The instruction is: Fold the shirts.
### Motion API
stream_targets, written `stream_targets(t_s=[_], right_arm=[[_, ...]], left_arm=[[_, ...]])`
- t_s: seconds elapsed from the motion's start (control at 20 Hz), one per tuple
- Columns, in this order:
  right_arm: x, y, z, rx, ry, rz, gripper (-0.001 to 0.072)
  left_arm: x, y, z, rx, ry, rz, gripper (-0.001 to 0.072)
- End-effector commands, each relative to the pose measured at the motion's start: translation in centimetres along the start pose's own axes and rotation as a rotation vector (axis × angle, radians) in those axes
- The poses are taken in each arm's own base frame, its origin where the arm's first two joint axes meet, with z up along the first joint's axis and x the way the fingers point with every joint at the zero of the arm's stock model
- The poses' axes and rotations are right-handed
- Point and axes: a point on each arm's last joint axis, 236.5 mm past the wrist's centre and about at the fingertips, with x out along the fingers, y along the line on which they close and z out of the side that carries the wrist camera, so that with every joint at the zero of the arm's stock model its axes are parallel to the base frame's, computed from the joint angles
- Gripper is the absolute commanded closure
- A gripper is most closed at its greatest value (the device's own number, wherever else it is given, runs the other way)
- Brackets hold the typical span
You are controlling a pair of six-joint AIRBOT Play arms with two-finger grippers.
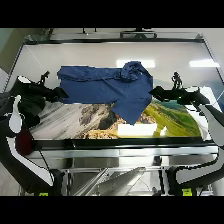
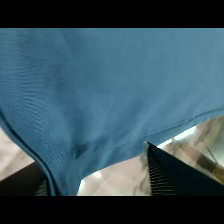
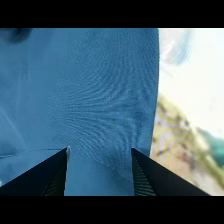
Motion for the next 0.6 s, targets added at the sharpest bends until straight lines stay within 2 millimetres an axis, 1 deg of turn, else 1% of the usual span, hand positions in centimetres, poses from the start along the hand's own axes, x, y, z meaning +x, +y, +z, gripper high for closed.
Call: stream_targets(t_s=[0.0, 0.05, 0.1, 0.2, 0.35, 0.4, 0.5, 0.55], right_arm=[[0.4, -0.4, -0.2, 0.008, 0.008, -0.003, 0.0276], [0.6, -0.7, -0.5, 0.016, 0.016, -0.005, 0.0276], [0.9, -1.0, -0.7, 0.026, 0.023, -0.008, 0.0276], [1.0, -1.6, -0.4, 0.034, 0.014, -0.018, 0.0276], [-0.2, -1.9, 1.4, 0.052, -0.023, -0.014, 0.0276], [-0.5, -2.0, 1.7, 0.060, -0.025, -0.009, 0.0276], [-0.7, -2.1, 1.7, 0.063, -0.019, -0.006, 0.0276], [-0.5, -2.1, 1.3, 0.069, -0.006, 0.000, 0.0276]], left_arm=[[0.4, -1.1, -0.4, 0.026, 0.023, -0.018, 0.0530], [0.2, -0.7, -0.3, 0.019, 0.015, -0.017, 0.0664], [0.0, -0.6, -0.3, 0.014, 0.013, -0.018, 0.0687], [-0.2, -0.4, -0.6, 0.007, 0.023, -0.024, 0.0685], [-0.6, 0.0, -0.7, -0.002, 0.021, -0.025, 0.0682], [-0.6, 0.1, -0.7, -0.004, 0.019, -0.025, 0.0683], [-0.7, 0.3, -0.7, -0.007, 0.017, -0.024, 0.0683], [-0.7, 0.3, -0.7, -0.007, 0.016, -0.024, 0.0683]])
